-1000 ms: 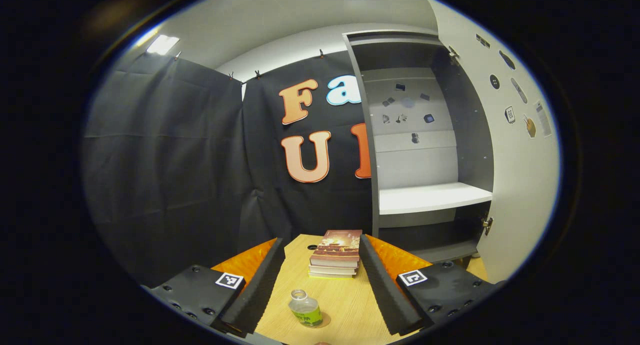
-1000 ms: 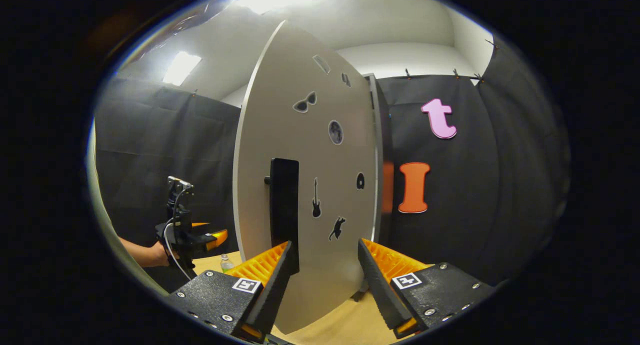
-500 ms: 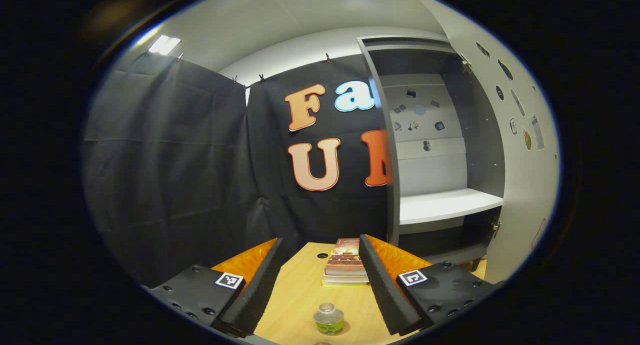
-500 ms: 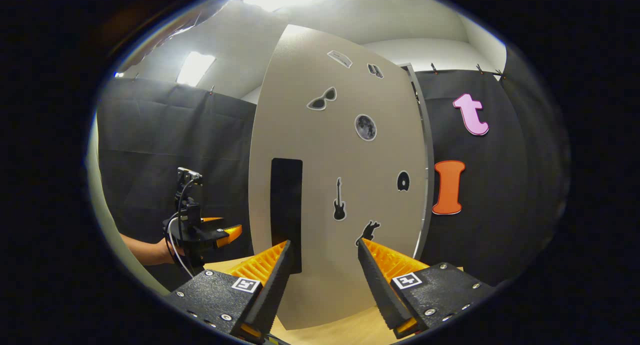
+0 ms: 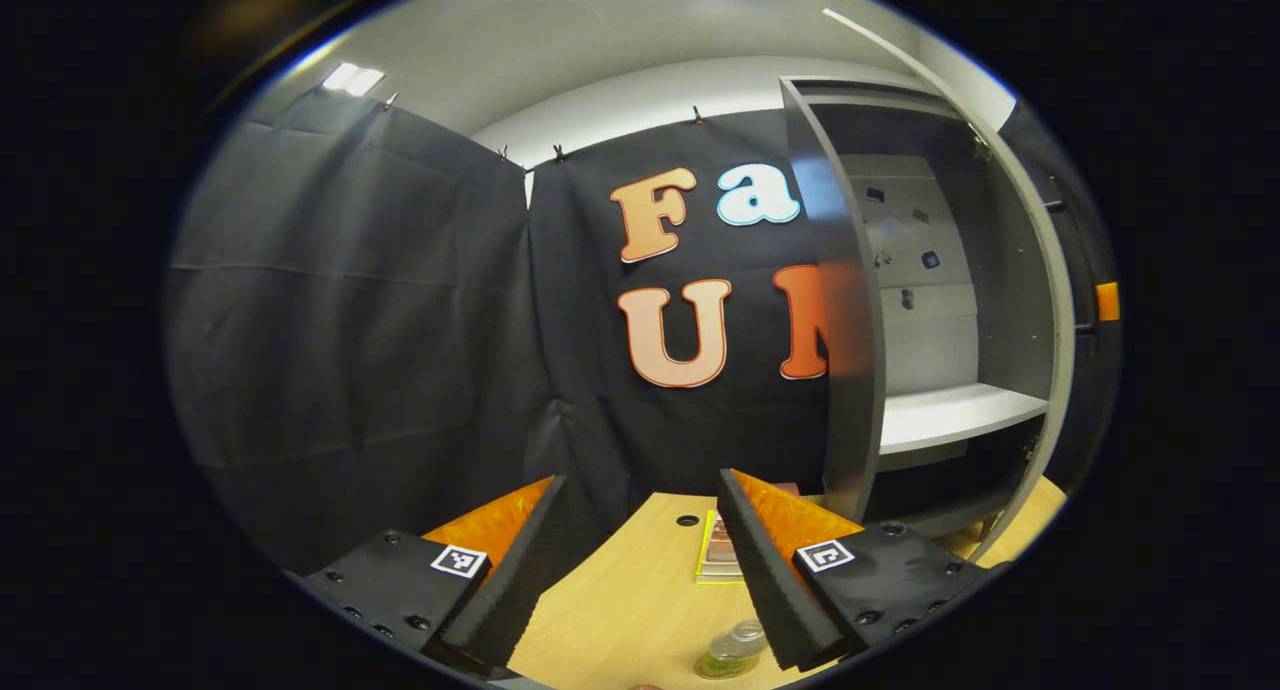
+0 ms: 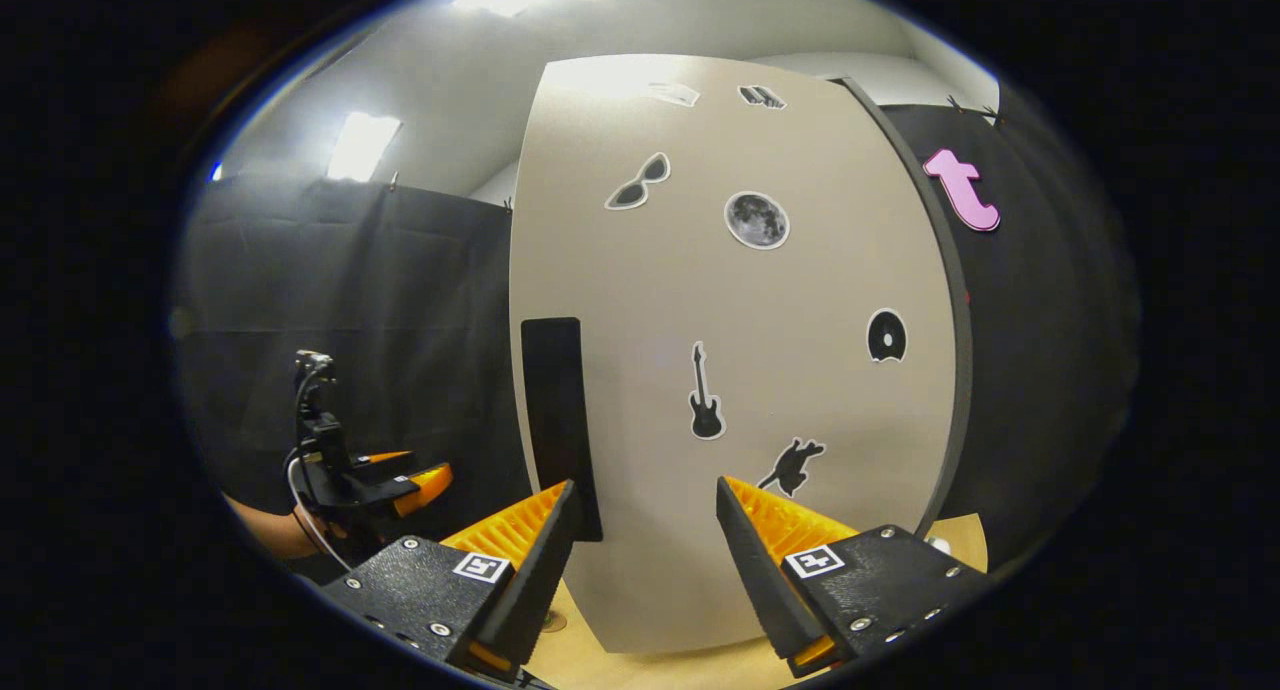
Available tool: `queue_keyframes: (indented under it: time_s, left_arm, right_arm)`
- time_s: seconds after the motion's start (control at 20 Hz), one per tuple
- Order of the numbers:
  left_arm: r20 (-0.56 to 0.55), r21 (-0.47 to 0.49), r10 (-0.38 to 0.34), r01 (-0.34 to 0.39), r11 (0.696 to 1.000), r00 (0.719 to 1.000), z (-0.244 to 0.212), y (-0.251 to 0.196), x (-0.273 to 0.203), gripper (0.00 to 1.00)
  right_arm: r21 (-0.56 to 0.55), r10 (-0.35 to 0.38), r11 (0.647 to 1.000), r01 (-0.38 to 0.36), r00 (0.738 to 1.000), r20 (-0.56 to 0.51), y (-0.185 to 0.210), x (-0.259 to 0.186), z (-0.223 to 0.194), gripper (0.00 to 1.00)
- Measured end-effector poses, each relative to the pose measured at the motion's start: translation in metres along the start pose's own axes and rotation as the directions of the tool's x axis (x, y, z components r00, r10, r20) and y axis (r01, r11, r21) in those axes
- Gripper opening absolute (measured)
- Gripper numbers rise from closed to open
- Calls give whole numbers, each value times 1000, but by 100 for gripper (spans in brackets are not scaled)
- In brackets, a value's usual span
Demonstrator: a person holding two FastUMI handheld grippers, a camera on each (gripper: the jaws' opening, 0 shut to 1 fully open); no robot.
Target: Open the cabinet door with the right hand, grasp the bottle in the cabinet with the left hand and place it on the coaster, then close the cabinet door with the right hand.
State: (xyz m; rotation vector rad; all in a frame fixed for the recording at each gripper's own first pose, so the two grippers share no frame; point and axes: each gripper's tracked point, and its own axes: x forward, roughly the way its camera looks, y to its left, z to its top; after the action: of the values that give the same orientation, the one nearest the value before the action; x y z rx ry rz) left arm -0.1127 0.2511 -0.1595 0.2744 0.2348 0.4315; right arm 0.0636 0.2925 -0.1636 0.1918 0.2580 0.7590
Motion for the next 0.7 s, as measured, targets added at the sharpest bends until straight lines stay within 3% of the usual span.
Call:
queue_keyframes:
  time_s: [0.3,0.35,0.7]
  left_arm:
    - [9,-12,-4,4,1000,1000,-4,17,20,98]
    - [7,-15,-6,7,1000,1000,-5,17,23,98]
    - [25,-36,-70,70,997,997,1,-2,48,98]
  right_arm:
    - [29,-68,997,69,997,-29,1,33,-10,85]
    - [31,-54,998,55,998,-27,6,39,-8,85]
    - [14,-154,988,154,988,-29,8,43,-8,86]
